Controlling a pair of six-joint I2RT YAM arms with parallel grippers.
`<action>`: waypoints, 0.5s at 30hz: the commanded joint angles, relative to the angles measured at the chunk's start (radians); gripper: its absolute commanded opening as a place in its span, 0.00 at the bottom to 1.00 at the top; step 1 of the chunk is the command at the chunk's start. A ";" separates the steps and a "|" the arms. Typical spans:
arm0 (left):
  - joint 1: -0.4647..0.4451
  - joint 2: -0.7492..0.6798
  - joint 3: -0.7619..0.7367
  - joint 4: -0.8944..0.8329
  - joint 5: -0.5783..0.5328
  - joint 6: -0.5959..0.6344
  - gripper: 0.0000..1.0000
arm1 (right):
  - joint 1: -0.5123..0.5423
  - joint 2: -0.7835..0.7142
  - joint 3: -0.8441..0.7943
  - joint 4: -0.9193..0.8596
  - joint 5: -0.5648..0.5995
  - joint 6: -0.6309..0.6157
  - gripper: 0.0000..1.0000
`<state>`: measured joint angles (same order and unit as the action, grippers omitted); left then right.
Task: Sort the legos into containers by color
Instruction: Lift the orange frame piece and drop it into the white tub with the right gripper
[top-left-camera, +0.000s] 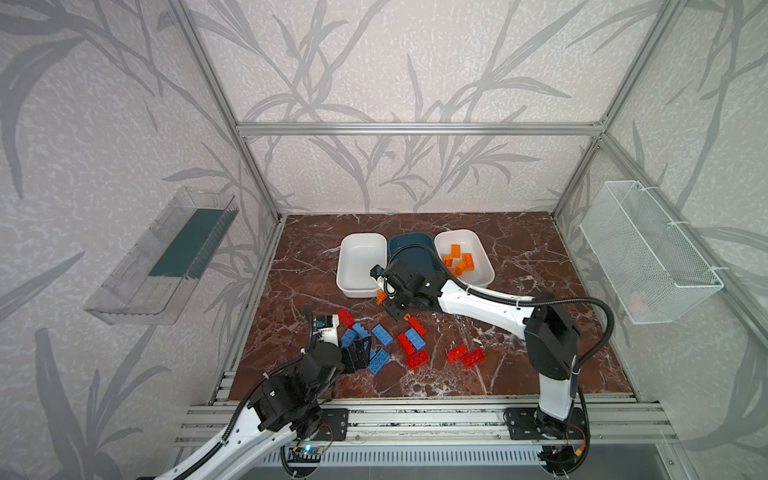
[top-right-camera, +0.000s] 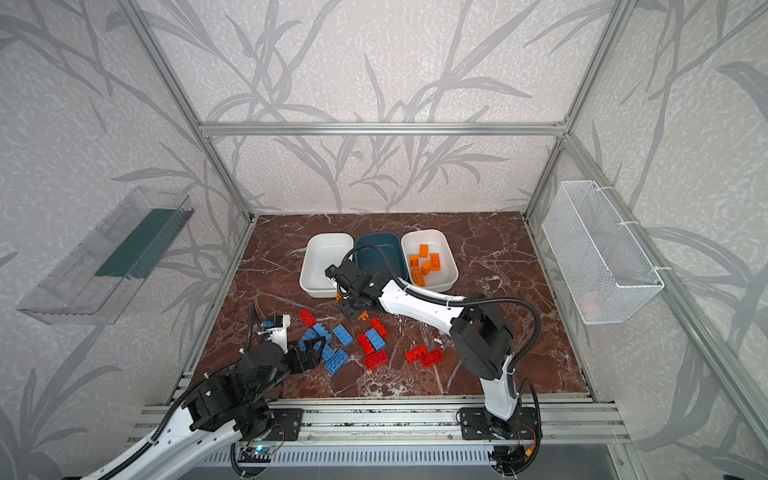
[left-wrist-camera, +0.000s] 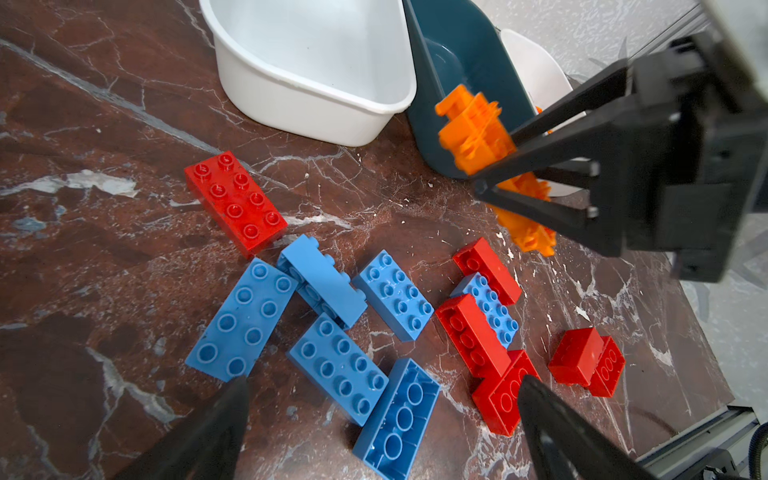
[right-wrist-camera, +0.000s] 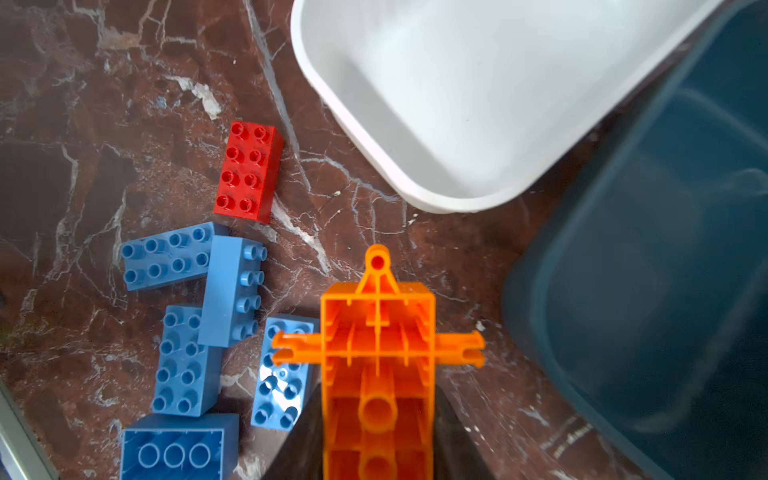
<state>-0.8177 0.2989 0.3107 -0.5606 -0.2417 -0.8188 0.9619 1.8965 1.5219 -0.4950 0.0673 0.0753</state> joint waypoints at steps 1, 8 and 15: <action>0.004 0.053 0.046 0.067 -0.011 0.032 0.99 | -0.013 -0.083 -0.049 0.011 0.116 -0.042 0.26; 0.003 0.344 0.151 0.229 0.021 0.099 0.99 | -0.215 -0.184 -0.133 0.026 0.082 -0.037 0.26; 0.005 0.684 0.328 0.304 0.091 0.126 0.99 | -0.449 -0.149 -0.109 0.028 0.010 -0.014 0.26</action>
<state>-0.8177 0.9150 0.5804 -0.3149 -0.1844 -0.7322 0.5591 1.7435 1.3918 -0.4721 0.1127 0.0441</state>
